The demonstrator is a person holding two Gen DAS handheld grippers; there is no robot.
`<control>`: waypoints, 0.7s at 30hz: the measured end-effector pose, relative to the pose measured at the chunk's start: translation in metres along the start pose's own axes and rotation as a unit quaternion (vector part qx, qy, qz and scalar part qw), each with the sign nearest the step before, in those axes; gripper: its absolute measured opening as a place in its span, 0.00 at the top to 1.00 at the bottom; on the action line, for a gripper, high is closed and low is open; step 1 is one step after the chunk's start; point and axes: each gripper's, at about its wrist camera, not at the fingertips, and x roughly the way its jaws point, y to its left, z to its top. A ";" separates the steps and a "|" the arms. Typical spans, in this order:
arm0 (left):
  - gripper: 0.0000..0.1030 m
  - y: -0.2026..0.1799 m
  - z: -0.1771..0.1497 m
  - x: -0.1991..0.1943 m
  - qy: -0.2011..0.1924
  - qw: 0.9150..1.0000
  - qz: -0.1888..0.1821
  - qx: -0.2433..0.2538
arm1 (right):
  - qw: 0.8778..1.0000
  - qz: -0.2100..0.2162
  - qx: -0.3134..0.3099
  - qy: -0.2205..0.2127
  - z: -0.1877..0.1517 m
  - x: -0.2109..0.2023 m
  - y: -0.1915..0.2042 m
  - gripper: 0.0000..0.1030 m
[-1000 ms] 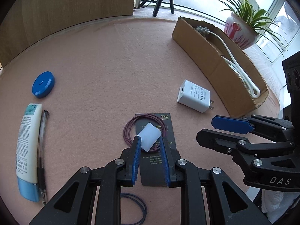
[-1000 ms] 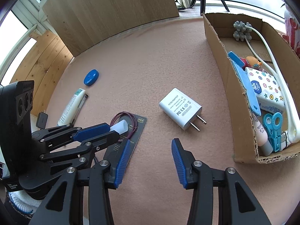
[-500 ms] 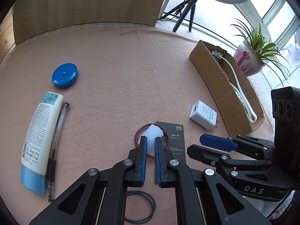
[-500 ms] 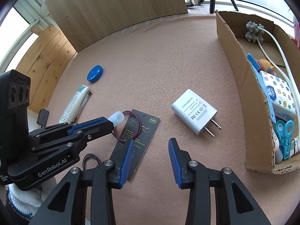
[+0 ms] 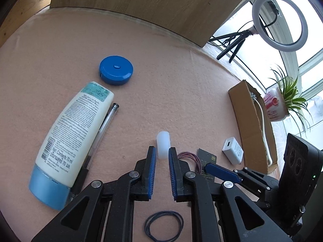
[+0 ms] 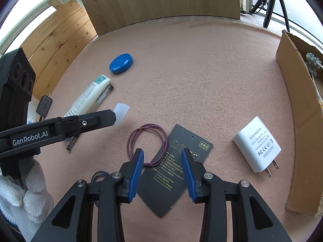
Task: Organize objects
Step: 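Grasp the purple cable loop with the right tool while the left tool grasps the white cap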
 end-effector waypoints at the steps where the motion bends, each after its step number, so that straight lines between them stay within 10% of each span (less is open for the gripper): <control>1: 0.78 -0.002 0.001 0.000 0.002 1.000 0.010 0.010 | 1.000 0.000 -0.007 0.001 0.001 0.001 0.003 0.66; 14: 0.66 -0.019 0.009 0.015 0.022 0.993 0.076 0.088 | 0.992 -0.050 -0.119 0.010 0.000 0.016 0.039 0.52; 21: 0.73 -0.019 0.011 0.028 0.029 0.992 0.094 0.085 | 0.987 -0.079 -0.143 -0.003 -0.002 0.016 0.041 0.92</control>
